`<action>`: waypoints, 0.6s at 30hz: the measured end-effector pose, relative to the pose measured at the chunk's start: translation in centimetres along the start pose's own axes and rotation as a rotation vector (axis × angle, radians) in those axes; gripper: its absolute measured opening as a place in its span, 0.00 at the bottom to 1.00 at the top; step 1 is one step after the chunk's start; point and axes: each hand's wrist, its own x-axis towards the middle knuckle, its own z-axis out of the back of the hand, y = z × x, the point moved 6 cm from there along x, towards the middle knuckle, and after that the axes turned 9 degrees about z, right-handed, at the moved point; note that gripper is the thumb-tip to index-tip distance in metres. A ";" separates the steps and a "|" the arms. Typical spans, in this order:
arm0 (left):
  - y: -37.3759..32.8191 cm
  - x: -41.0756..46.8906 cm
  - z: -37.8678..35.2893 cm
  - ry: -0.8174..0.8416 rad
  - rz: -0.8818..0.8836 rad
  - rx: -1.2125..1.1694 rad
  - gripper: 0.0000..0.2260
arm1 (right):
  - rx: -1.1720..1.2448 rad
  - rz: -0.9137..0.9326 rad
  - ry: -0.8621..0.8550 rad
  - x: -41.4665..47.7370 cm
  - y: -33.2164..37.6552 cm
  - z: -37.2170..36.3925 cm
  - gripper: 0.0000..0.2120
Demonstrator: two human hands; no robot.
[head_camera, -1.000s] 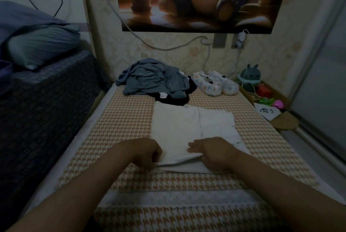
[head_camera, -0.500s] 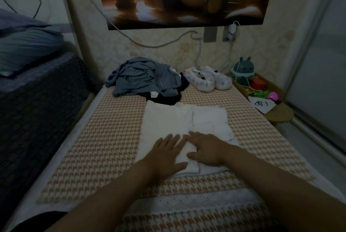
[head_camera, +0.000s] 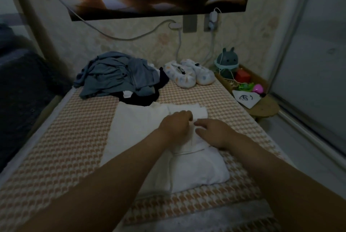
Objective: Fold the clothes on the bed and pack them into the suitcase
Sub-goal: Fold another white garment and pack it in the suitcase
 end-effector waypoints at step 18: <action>-1.0 6.5 2.0 0.033 -0.319 0.195 0.08 | 0.165 -0.070 -0.059 -1.1 0.5 2.2 0.22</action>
